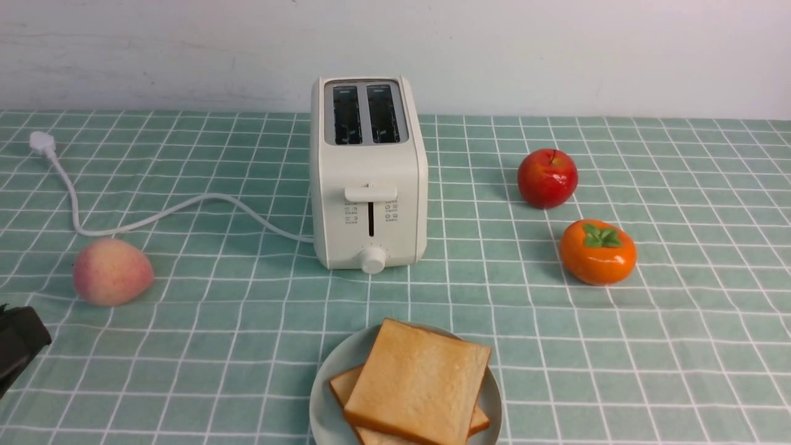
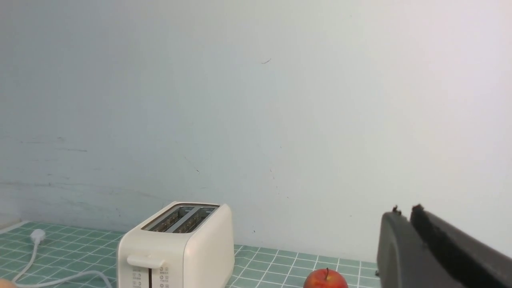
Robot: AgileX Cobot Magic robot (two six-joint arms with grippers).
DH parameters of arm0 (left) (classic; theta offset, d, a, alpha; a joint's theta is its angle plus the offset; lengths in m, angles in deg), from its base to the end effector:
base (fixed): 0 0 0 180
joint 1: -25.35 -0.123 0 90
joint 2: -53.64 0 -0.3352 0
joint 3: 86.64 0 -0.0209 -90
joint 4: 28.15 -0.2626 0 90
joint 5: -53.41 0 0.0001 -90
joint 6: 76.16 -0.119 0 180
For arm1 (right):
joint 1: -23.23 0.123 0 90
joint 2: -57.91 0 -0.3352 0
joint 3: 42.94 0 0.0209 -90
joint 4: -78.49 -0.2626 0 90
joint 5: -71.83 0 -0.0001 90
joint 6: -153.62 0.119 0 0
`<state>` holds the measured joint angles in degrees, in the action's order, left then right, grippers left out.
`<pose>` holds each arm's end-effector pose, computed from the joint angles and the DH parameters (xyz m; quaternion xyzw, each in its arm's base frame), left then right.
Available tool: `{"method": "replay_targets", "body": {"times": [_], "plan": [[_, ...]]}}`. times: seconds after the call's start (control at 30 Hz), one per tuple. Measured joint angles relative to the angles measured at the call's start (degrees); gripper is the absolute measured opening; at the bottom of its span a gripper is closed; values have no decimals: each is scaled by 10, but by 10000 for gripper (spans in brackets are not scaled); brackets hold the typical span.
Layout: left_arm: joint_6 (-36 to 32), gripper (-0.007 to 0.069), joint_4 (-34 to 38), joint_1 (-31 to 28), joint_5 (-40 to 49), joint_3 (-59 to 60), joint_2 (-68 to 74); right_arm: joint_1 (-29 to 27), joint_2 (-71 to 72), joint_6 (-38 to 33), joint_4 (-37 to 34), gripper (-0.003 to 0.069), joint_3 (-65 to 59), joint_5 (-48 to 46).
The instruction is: Take toasted bread from bread machine on blue coffee table place on plate.
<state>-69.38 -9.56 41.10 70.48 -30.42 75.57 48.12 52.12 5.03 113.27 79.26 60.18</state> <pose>0.0546 -0.0270 0.3134 -0.0248 0.7331 -0.2664 0.6253 0.0109 -0.0101 0.3264 -0.0975 0.5890 0.1197 0.7932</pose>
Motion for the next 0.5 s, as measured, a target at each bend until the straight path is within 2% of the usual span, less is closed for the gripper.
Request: {"method": "replay_targets", "body": {"times": [0.13, 0.33, 0.5], "plan": [[5, -13, -46, 0, -11, 33, -14, 0, 0, 0, 0, 44, 0, 0], [61, -13, -145, -4, -14, 133, -110, 0, 0, 1, 0, 52, 0, 0], [81, -13, -166, -70, -13, 218, -158, 0, 1, 1, 0, 57, 0, 0]]}}
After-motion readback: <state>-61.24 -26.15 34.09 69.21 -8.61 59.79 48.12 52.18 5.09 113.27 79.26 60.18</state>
